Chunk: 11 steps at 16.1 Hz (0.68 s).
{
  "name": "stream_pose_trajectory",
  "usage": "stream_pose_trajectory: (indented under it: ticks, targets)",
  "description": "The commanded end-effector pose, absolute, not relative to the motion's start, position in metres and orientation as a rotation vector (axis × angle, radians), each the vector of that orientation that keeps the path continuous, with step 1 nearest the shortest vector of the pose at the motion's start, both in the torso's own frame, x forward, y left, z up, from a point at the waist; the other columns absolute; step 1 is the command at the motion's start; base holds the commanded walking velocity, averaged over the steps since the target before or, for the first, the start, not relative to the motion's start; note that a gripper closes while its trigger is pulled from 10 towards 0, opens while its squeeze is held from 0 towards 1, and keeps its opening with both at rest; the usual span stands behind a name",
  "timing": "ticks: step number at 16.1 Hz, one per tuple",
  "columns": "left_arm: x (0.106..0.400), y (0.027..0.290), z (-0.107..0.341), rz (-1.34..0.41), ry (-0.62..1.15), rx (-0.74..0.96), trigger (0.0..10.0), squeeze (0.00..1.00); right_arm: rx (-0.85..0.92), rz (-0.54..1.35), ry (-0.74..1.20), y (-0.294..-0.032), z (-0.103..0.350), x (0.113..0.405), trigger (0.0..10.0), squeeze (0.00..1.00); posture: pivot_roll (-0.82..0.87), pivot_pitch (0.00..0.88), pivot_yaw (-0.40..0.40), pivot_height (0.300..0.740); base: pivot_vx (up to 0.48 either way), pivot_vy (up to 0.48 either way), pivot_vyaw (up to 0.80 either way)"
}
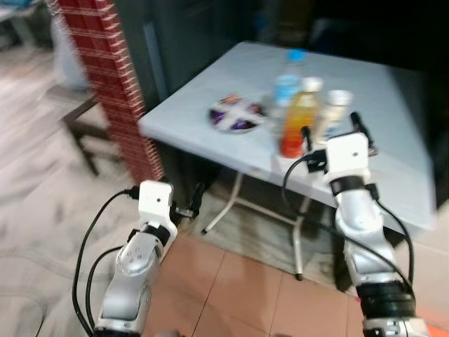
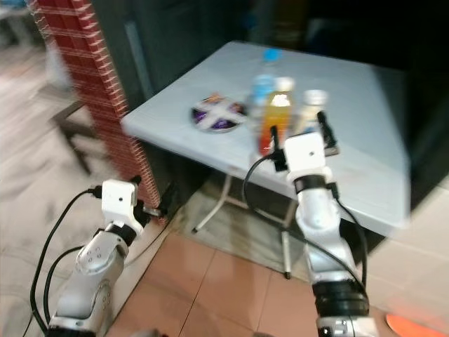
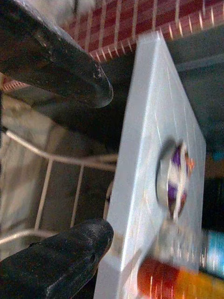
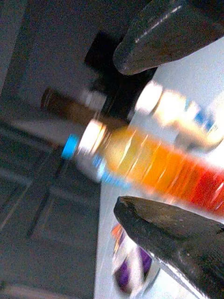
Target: Restocking fridge
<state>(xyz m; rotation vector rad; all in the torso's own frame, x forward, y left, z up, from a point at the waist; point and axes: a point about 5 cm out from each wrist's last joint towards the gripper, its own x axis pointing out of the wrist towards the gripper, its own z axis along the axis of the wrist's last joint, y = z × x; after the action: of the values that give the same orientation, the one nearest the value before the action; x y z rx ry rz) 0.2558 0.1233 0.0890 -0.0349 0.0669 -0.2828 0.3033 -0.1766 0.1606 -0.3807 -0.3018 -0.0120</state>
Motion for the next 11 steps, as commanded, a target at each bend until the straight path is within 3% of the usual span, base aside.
stream_pose_trajectory:
  ticks: [1, 5, 9, 11]
  targets:
    - [0.2556, 0.1282, 0.0885, -0.269, 0.069, -0.027, 10.0, 0.00, -0.372, 0.017, -0.329, -0.1691, 0.1660, 0.3050, 10.0, 0.00, 0.00, 0.000, 0.032, 0.740, 0.000, 0.000, 0.79]
    - [0.2553, 0.1288, 0.0883, -0.269, 0.069, -0.024, 10.0, 0.00, -0.388, 0.020, -0.350, -0.1683, 0.1682, 0.3046, 10.0, 0.00, 0.00, 0.000, 0.030, 0.740, 0.000, 0.000, 0.70]
    - [0.2550, 0.1288, 0.0886, -0.267, 0.068, -0.022, 10.0, 0.00, -0.453, -0.029, -0.393, -0.1732, 0.1756, 0.3054, 10.0, 0.00, 0.01, 0.000, 0.027, 0.740, 0.000, 0.000, 0.00]
    - [0.2552, 0.1291, 0.0889, -0.272, 0.064, -0.018, 10.0, 0.00, -0.479, -0.066, -0.395, -0.1760, 0.1758, 0.3041, 10.0, 0.00, 0.00, 0.000, 0.028, 0.740, 0.247, 0.000, 0.00]
